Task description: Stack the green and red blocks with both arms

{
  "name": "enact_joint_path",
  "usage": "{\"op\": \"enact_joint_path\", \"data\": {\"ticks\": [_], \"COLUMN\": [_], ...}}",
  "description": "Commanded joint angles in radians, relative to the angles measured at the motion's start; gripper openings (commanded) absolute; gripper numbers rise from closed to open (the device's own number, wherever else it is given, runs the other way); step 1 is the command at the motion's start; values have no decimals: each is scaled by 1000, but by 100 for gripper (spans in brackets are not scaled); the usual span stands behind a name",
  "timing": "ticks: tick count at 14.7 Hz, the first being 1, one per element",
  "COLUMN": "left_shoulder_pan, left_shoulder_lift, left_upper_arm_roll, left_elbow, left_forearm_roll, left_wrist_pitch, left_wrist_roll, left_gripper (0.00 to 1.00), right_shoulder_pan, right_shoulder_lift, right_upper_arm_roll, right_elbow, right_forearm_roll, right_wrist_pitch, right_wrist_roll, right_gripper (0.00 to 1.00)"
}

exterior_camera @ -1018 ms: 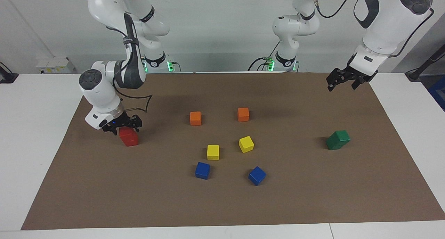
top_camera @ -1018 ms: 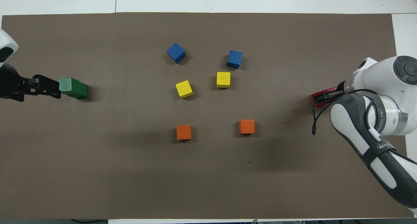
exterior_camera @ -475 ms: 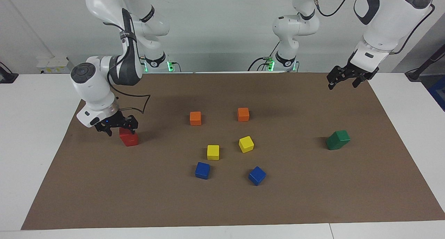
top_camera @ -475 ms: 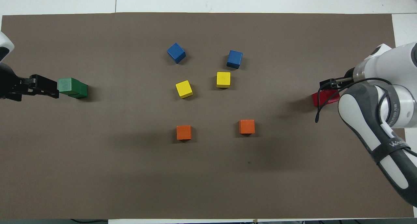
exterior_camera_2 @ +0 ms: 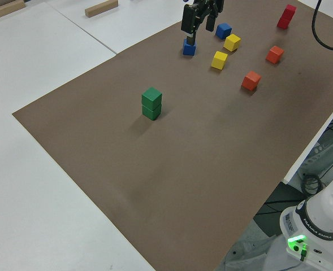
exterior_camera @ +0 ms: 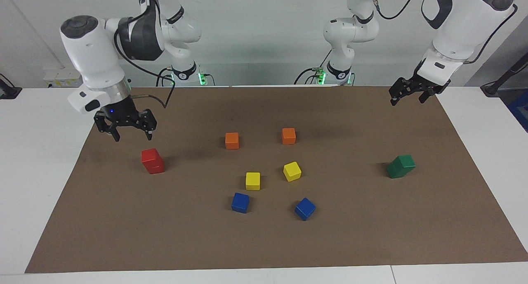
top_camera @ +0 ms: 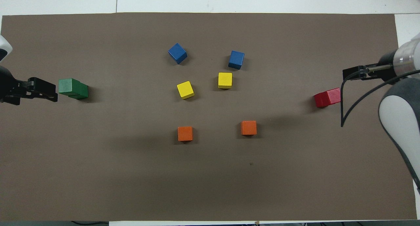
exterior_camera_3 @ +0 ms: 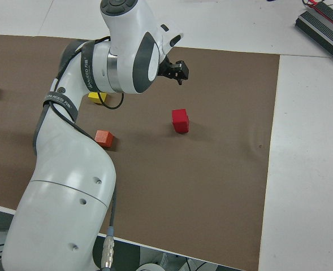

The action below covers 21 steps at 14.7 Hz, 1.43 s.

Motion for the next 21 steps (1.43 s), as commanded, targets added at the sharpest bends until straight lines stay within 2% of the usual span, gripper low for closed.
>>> {"op": "enact_joint_path", "data": {"ticks": [1,3,5,9,13,21], "left_shoulder_pan": [2,2,-5,-9,-9,-21], "left_shoulder_lift": [5,41,83,88,138,129], "left_upper_arm_roll": [10,11,13,13,19,14], "left_elbow": [39,92,125,127,138,124], "left_forearm_roll": [-11,-11,-11,-11,-12,-4], "left_wrist_pitch": [-34,-47,-61,-81,-84,-37], "left_wrist_roll": [2,1,1,2,-1,4], "left_gripper": [100,100,100,100,100,100], "right_shoulder_pan": [-22,-28,-28,-41,-42,-42], "right_shoulder_lift": [-17,-9,-9,-3,20,20], "right_upper_arm_roll": [-3,-7,-9,-10,-10,-9], "right_elbow": [101,138,138,161,215,213], "right_forearm_roll": [54,56,45,43,45,49], "right_wrist_pitch": [-183,-259,-273,-320,-366,-357], "right_wrist_roll": [-57,-59,-56,-56,-54,21], "right_gripper": [100,100,100,100,100,100]}}
